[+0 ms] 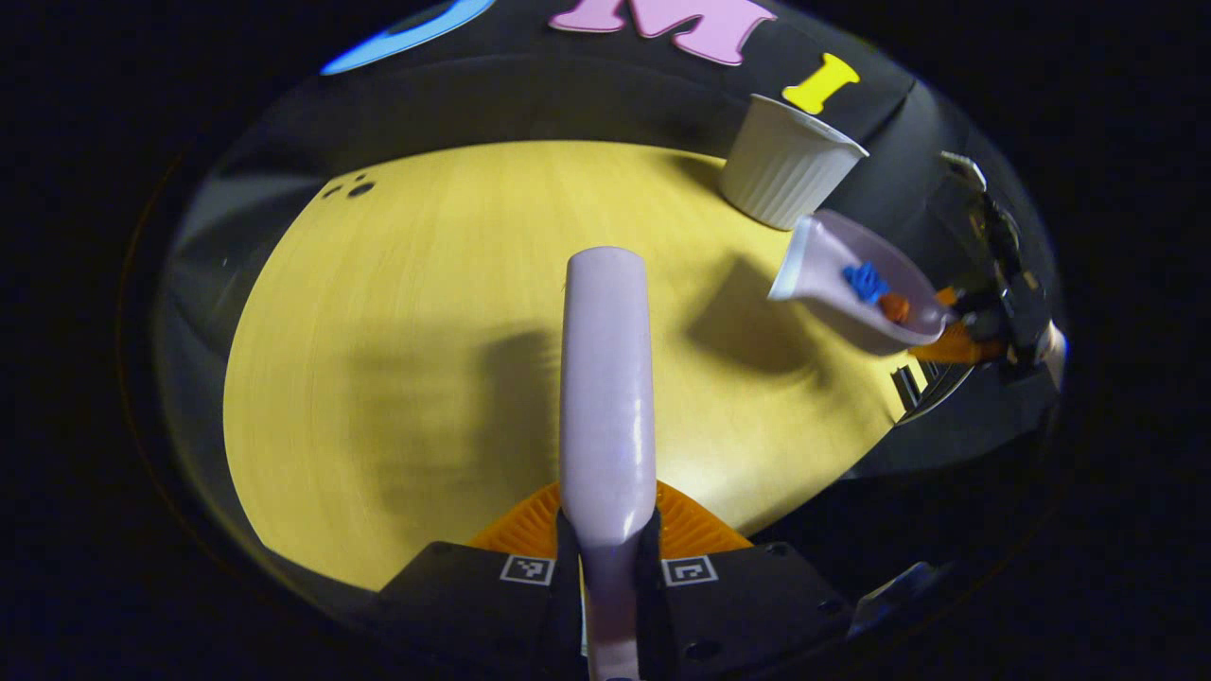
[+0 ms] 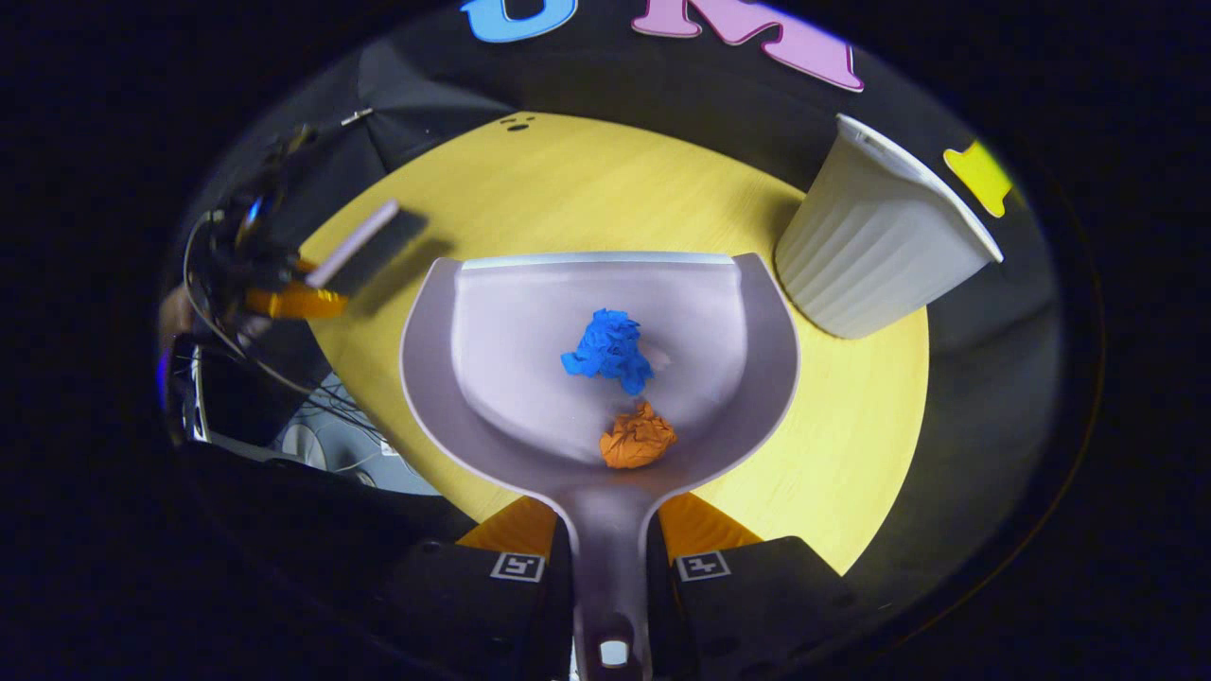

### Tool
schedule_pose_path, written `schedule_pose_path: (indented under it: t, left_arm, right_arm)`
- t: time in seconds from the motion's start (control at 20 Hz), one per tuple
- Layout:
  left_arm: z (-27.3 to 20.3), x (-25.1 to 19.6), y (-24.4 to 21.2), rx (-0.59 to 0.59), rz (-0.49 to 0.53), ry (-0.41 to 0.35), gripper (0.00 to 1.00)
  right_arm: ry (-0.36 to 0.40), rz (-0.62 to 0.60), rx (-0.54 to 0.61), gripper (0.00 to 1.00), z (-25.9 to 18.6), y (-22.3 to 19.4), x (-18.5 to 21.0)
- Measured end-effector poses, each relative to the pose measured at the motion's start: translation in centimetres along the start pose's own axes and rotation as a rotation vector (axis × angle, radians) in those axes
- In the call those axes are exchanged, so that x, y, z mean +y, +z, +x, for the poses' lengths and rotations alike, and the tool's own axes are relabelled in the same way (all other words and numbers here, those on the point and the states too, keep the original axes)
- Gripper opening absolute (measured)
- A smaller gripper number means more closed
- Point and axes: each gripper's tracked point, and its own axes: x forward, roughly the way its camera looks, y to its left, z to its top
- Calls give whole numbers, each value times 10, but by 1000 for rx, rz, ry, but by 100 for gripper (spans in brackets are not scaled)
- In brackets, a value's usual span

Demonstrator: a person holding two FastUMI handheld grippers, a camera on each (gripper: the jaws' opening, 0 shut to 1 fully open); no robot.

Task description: Pick up the small broom and dustpan from the desktop, sweep the trash into the dustpan with the broom, and then empty the trash into the garbage bin.

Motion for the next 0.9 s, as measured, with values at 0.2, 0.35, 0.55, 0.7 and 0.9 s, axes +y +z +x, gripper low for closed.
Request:
schedule_pose_path:
  t: [0.2, 0.35, 0.55, 0.7, 0.9]
  left_arm:
    - [-6, -15, -46, 16, -96, -11, 27]
    - [-9, -19, -67, 20, -110, 2, 27]
    - [-20, -26, -66, 5, -126, 0, 27]
    - [-31, -26, -60, -20, -155, 13, 27]
    - [-42, -23, -55, -29, -167, 32, 26]
  right_arm:
    - [12, -30, -2, 35, -7, 8, -4]
    - [72, 54, -35, 35, -19, 16, 6]
    - [73, 136, -74, 39, -17, 17, 9]
    - [-5, 145, -119, 31, -24, 26, 3]
    - [-86, 181, -184, 35, -13, 21, 8]
